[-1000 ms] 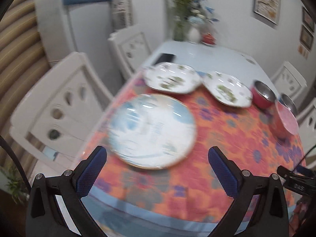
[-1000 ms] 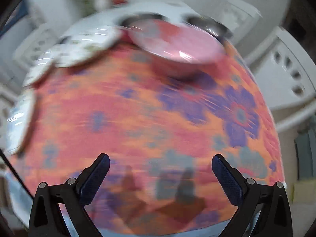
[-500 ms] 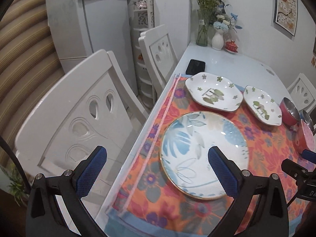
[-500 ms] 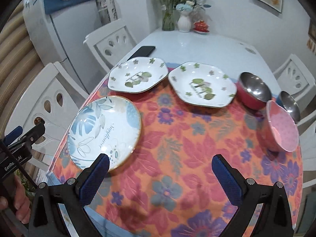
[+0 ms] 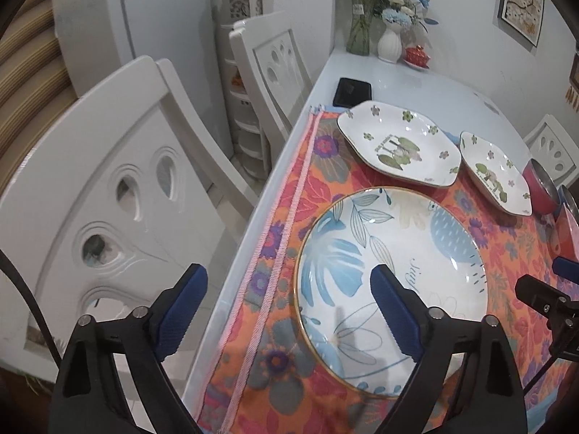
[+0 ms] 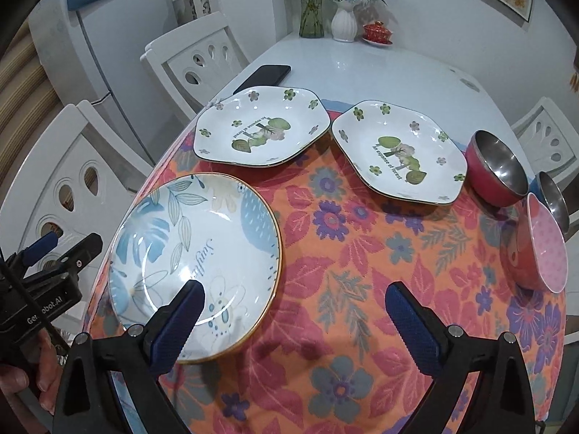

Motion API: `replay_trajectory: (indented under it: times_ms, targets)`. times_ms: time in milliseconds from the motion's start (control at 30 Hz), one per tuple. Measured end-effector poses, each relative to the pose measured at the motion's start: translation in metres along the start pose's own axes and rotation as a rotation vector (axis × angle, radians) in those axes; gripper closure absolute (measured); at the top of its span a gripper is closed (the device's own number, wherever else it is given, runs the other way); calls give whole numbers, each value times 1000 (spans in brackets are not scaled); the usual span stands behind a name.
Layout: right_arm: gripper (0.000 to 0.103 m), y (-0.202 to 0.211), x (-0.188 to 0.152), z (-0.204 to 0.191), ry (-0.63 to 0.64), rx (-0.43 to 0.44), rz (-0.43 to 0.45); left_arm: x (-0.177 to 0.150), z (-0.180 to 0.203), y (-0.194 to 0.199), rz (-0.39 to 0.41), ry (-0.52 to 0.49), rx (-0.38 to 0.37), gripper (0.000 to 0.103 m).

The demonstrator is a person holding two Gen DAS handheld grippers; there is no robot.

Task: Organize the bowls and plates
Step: 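Move both tools toward the rim of the large blue-leaf plate, then close the left tool on the blue-leaf plate rim while the right tool grips it too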

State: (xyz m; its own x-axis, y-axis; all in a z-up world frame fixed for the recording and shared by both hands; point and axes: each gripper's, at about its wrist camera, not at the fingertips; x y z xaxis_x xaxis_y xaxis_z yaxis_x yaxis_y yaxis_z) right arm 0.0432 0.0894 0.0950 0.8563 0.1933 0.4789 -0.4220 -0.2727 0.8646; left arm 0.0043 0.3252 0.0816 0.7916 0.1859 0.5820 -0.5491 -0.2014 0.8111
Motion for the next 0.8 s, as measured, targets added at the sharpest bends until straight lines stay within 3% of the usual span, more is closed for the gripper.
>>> replay_trajectory:
  times_ms: [167,300,800]
  targets:
    - [11,-14,2,-2,-2,15,-16,1,-2,-20,-47,2,-32,27]
    - [22,-29,2,-2,-8,53,-23,1,-2,-32,-69,-6,-49,44]
    - [25,-58,6,0,-17,48,-60,4,-2,-50,-106,-22,-83,44]
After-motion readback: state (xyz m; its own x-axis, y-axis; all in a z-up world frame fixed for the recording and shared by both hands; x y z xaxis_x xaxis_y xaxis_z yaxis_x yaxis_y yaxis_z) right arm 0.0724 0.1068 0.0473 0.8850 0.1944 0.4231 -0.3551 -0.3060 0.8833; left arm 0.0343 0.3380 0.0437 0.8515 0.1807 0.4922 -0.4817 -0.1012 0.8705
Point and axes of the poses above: each gripper's, at about its wrist camera, not at the fingertips, and y roughly against the way its jaws point, z to its right, x to its top, and after that the axes turned 4 degrees about x, right-handed
